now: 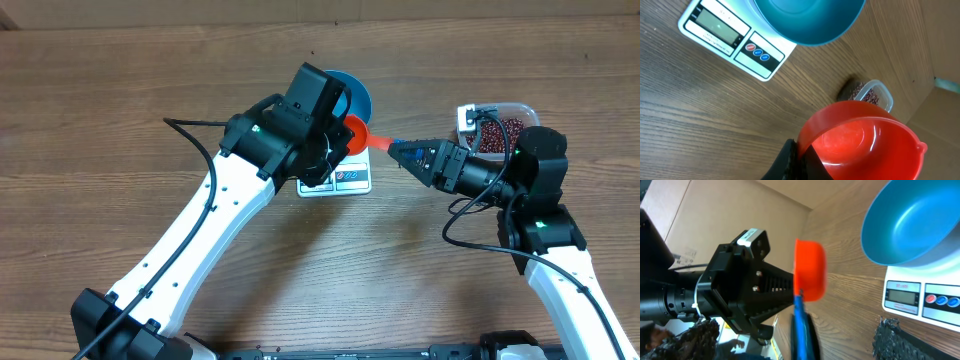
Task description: Scoop item into bowl and weigh 150g on scale
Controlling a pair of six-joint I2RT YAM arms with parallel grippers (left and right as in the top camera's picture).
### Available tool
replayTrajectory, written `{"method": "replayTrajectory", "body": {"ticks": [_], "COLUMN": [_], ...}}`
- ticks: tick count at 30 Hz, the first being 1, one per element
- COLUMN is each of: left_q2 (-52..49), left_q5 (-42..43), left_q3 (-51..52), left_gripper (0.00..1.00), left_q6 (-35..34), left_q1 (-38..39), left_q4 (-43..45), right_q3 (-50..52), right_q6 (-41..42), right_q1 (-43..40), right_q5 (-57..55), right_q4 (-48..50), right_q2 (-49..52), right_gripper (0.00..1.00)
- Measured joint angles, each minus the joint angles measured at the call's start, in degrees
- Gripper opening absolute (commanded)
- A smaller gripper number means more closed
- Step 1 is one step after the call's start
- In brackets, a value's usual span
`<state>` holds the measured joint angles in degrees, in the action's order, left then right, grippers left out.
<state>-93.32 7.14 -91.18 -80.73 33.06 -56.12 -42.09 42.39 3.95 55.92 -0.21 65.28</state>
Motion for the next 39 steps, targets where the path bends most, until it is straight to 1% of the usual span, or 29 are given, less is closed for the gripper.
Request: {"method": "replayTrajectory", "body": {"ticks": [5,6,12,14,18,20,22,26,30,35,39], "left_q2": [-0.5,-0.7,-1.5,-1.5,-1.5,-1.5,-1.5,-1.5,-1.5,-1.5,-1.5], "left_q5": [0.5,0.7,2.1,2.3,2.3,2.3,2.3,2.4,2.6,2.6,2.8], "left_q3": [0.0,0.0,0.0,0.0,0.0,0.0,0.0,0.0,0.0,0.0,0.0], "left_gripper": [0.04,0.04,0.04,0.04,0.04,0.04,0.04,0.04,0.04,0.04,0.04], "left_q6": [0.0,0.0,-0.2,-0.2,-0.2,-0.2,-0.2,-0.7,-3.4,-5.2,-6.0], "left_q1": [0.4,0.4,0.4,0.4,0.4,0.4,0.5,1.0,1.4,1.6,1.7], "left_q4": [0.0,0.0,0.0,0.0,0.0,0.0,0.0,0.0,0.0,-0.3,-0.5], "right_q3": [0.0,0.0,0.0,0.0,0.0,0.0,0.0,0.0,0.0,0.0,0.0], "right_q6": [0.0,0.0,-0.2,-0.1,-0.3,-0.3,-0.1,-0.2,-0.2,-0.2,-0.2], "right_q1": [0.3,0.3,0.3,0.3,0.3,0.3,0.3,0.3,0.3,0.3,0.3], "right_q5": [0.0,0.0,-0.1,-0.2,-0.5,-0.4,-0.5,-0.7,-0.7,-0.7,-0.8], "right_q4": [0.2,0.2,0.2,0.2,0.2,0.2,0.2,0.2,0.2,0.2,0.2], "right_q2": [0.0,0.0,0.0,0.0,0.0,0.0,0.0,0.0,0.0,0.0,0.0], "right_gripper": [0.99,0.95,0.8,0.72,0.66,0.58,0.54,0.53,0.52,0.48,0.47]}}
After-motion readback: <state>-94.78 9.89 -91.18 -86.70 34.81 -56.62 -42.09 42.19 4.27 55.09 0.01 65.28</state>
